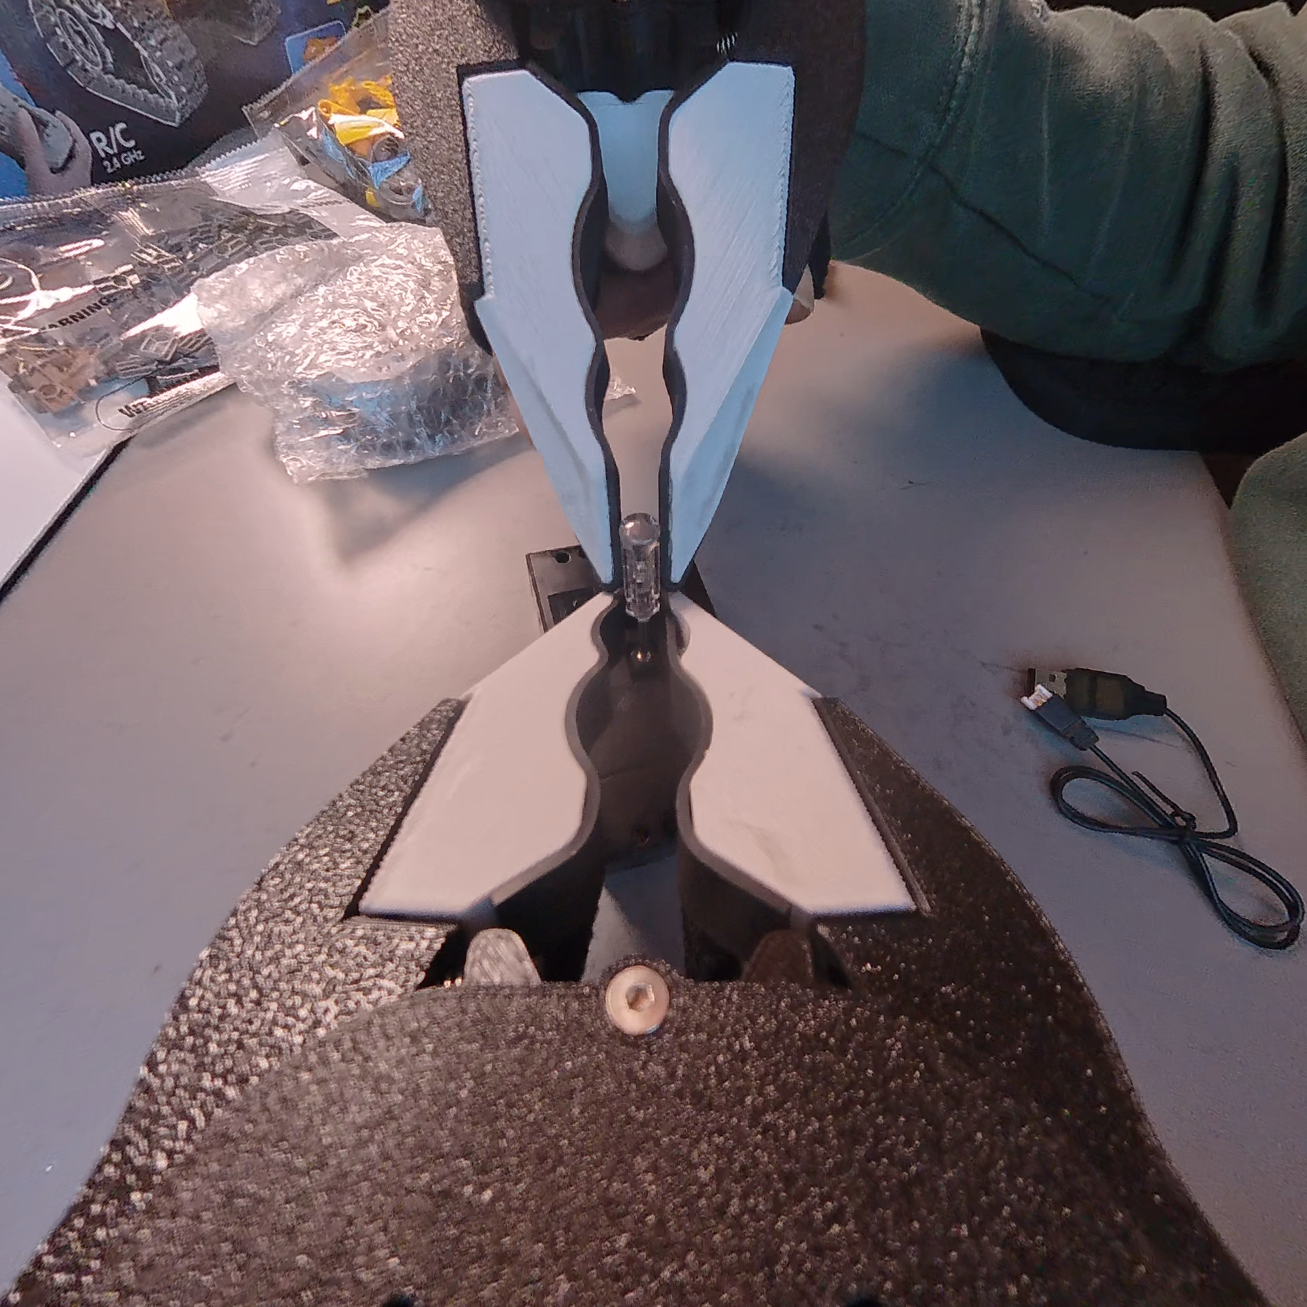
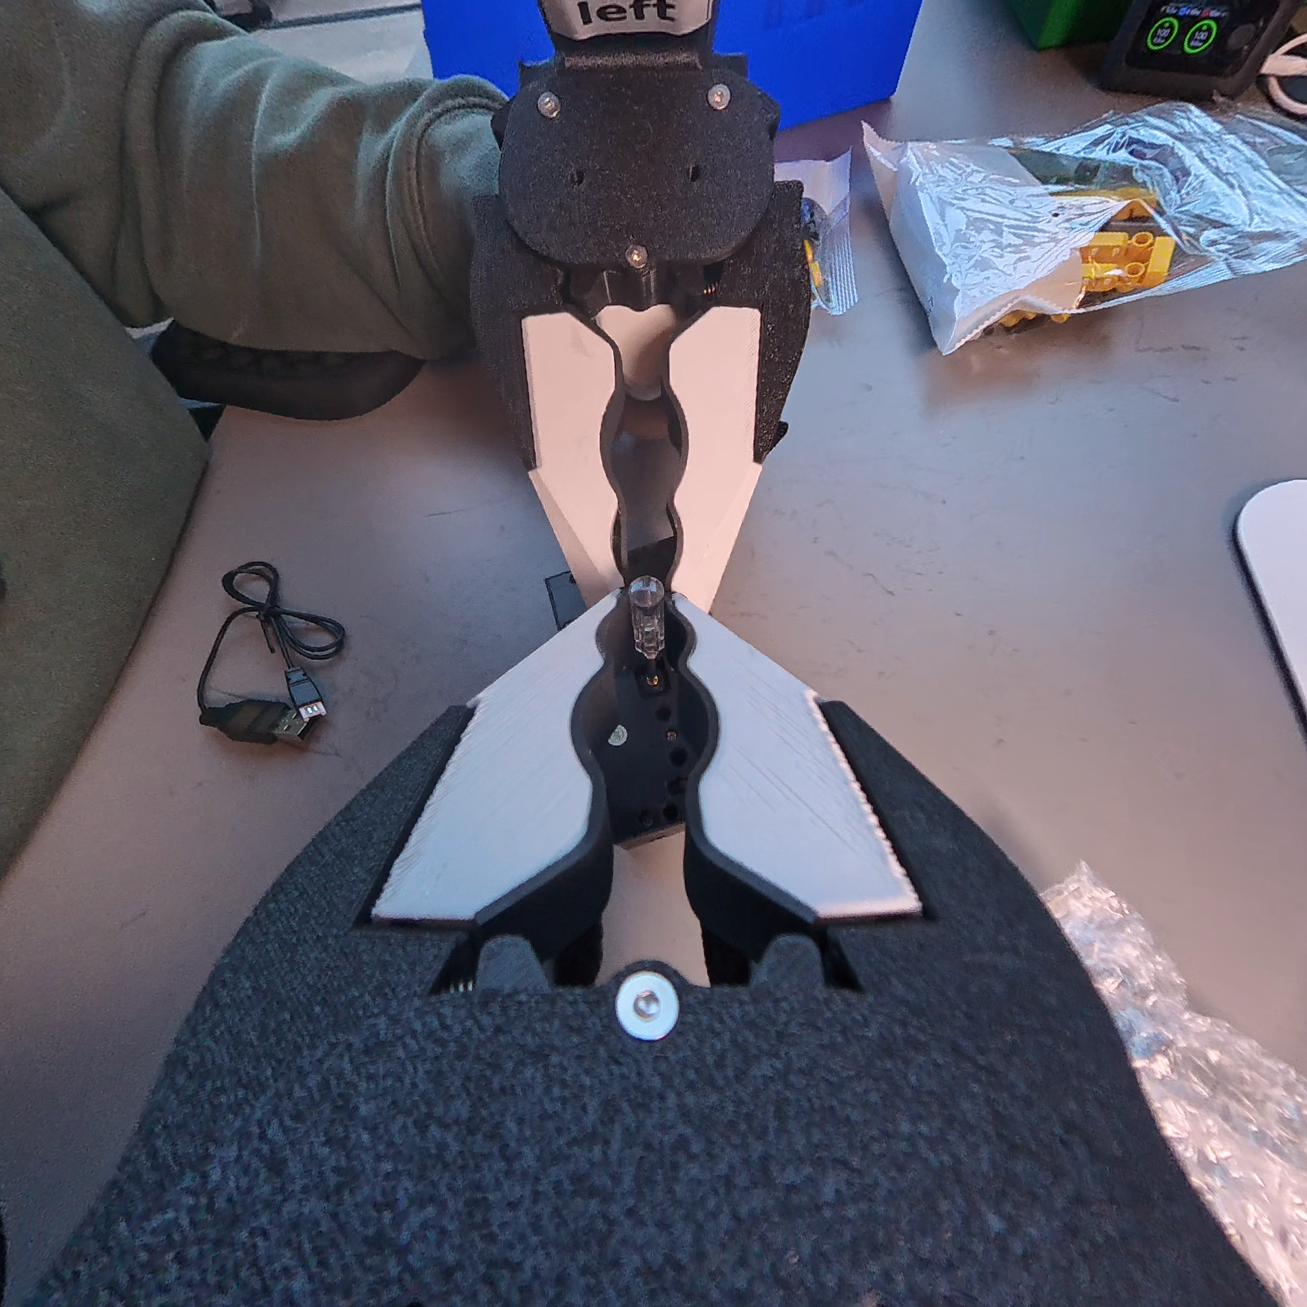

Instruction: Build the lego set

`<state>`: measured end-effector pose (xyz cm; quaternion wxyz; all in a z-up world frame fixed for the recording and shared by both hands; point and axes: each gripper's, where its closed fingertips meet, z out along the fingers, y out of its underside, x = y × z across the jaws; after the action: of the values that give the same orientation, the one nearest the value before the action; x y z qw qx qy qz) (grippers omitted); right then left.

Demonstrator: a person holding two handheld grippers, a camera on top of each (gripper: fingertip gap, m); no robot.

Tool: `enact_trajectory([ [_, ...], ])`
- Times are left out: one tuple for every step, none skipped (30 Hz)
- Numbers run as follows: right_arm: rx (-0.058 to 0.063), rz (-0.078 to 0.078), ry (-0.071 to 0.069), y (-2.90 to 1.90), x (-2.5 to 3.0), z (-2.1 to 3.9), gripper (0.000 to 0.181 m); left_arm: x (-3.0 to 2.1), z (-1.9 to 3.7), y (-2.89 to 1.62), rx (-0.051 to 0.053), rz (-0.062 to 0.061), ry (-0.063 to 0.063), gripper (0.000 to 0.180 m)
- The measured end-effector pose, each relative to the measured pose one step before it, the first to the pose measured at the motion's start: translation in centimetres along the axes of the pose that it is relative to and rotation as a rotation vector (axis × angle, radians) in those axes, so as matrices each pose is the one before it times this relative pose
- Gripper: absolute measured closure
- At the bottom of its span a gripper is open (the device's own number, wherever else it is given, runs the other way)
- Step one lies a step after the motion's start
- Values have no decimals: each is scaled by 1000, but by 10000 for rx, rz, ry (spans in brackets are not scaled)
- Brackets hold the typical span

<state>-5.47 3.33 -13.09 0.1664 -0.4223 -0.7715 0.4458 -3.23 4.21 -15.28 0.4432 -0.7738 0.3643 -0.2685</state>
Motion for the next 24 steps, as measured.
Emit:
enact_trajectory([
  [-13,-16,9,43,-27,-54,174,-12,44,-13,-10,18,-76,171],
  [13,10,24,24,31,-56,174,-40,62,-33,-12,-7,-106,171],
  [-6,58,20,49,50,-78,174,-77,69,-37,-3,-38,-138,171],
  [-20,62,46,49,95,-80,174,-107,66,-36,0,-47,-180,171],
  [-37,45,62,54,95,-76,174,-103,73,-41,4,-46,-218,171],
  [-116,17,97,68,91,-99,174,-125,76,-33,17,-69,-256,171],
  [-253,2,201,122,184,-151,174,-140,76,-42,36,-99,-283,171],
  [-297,-30,288,87,176,-174,174,-102,48,-21,29,-99,-253,171],
  [-196,-58,258,-52,11,-198,173,-52,-26,4,10,-55,-211,172],
  [-159,88,155,-63,-182,-174,169,-61,-50,25,11,-25,-192,172],
  [-211,260,113,105,-263,-91,165,-66,-57,23,14,-13,-163,172],
  [-266,277,211,290,-139,17,162,-48,-45,24,4,11,-112,172],
  [-283,294,319,382,32,81,159,-18,-34,21,-1,0,-47,172],
  [-159,404,359,201,163,83,158,2,-18,1,-4,-31,16,172],
  [179,434,296,-305,146,-23,158,1,2,-3,-1,-19,32,172],
  [351,417,108,-556,-59,-122,158,-8,-1,11,-1,-5,18,172],
  [197,377,99,-341,1,-82,158,-10,-18,10,-12,-10,3,172],
  [63,185,230,-123,178,-19,158,-14,-23,9,-7,3,-18,172],
  [13,27,262,-9,224,50,159,0,-22,5,-3,14,-33,172],
  [19,42,149,20,76,114,162,-5,1,-2,-7,0,-34,172],
  [147,91,49,-159,-35,116,168,-17,38,-4,-4,-25,-47,172],
  [232,66,-7,-260,-91,91,174,-36,-4,-1,3,-41,-41,172],
  [99,-49,44,-70,25,79,174,-4,-26,8,5,-39,5,171],
  [52,-187,-38,-16,-69,26,174,36,-34,6,11,-13,48,171],
])
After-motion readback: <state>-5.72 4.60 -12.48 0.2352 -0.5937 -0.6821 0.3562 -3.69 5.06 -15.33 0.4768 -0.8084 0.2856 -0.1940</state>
